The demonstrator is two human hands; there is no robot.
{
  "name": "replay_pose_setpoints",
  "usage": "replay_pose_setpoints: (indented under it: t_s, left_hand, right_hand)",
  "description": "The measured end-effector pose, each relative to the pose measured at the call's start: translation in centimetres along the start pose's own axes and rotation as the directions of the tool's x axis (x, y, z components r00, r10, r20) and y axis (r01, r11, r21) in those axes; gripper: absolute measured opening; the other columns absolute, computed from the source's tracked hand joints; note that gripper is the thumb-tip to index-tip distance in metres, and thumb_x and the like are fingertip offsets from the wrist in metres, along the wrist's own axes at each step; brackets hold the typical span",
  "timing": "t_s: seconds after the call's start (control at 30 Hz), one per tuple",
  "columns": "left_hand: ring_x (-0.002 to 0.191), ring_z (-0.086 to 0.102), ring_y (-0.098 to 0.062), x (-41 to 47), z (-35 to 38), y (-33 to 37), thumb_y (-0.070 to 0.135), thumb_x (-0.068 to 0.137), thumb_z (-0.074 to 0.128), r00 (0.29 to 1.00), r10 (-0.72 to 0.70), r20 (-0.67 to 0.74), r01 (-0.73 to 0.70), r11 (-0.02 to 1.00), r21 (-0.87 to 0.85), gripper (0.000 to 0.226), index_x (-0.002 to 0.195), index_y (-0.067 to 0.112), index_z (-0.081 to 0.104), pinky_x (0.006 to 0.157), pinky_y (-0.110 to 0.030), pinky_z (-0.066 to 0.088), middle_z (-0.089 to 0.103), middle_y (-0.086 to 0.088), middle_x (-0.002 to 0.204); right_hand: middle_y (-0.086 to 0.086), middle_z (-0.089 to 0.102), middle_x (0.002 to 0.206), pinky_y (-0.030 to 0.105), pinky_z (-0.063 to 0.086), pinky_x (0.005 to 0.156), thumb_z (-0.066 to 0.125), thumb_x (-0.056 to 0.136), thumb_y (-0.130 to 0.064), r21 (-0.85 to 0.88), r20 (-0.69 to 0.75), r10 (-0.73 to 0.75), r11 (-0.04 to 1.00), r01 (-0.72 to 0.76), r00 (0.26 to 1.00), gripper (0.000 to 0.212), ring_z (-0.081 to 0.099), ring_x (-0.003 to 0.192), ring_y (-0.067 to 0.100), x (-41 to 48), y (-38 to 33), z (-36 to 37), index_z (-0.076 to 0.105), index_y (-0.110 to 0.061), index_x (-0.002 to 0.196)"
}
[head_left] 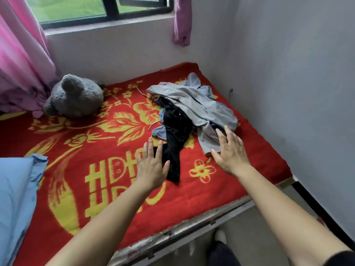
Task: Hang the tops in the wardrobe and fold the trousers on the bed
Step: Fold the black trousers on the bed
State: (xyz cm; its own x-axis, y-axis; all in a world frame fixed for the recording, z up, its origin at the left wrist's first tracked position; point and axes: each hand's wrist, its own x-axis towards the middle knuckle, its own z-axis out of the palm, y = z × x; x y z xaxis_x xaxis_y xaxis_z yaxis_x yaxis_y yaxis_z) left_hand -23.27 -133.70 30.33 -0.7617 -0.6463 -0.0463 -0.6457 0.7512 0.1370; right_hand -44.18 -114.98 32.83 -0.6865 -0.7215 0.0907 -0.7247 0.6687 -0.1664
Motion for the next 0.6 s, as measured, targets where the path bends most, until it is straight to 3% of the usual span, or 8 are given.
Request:
replay_pose_setpoints:
  t_s: [0.13,0.37,0.6]
  left_hand:
    - [0.151,0.002,-0.032,6.1,3.4,2.0,0.057,0.096,0.038,0.996,-0.071,0.054,0.069,0.997,0.039,0.079,0.157,0.023,0.000,0.115,-0.052,0.025,-0.009,-0.013,0.164]
    - [0.151,0.001,-0.029,13.0,8.3,4.5,0.056,0.096,0.041,0.935,-0.308,0.176,0.315,0.949,-0.017,0.082,0.158,0.023,-0.002,0.116,-0.050,0.022,-0.011,-0.011,0.164]
    - [0.151,0.001,-0.029,20.1,15.3,2.5,0.052,0.096,0.047,0.917,-0.319,0.238,0.336,0.941,-0.034,0.083,0.158,0.022,0.000,0.116,-0.048,0.023,-0.011,-0.010,0.164]
  right_hand:
    - [0.015,0.007,0.164,0.046,0.014,0.121,0.052,0.094,-0.048,0.002,0.119,-0.008,1.000,0.008,0.993,0.080,0.018,0.149,0.031,6.5,4.1,4.4,0.014,-0.018,0.158]
    - [0.017,0.009,0.163,0.047,0.017,0.121,0.050,0.095,-0.049,0.067,0.323,-0.070,0.996,0.051,0.944,0.080,0.018,0.148,0.034,17.5,8.6,11.6,0.013,-0.017,0.158]
    - [0.017,0.001,0.164,0.046,0.013,0.122,0.046,0.098,-0.045,0.123,0.456,-0.132,0.989,0.085,0.880,0.078,0.008,0.151,0.030,23.7,7.2,21.3,0.005,-0.017,0.159]
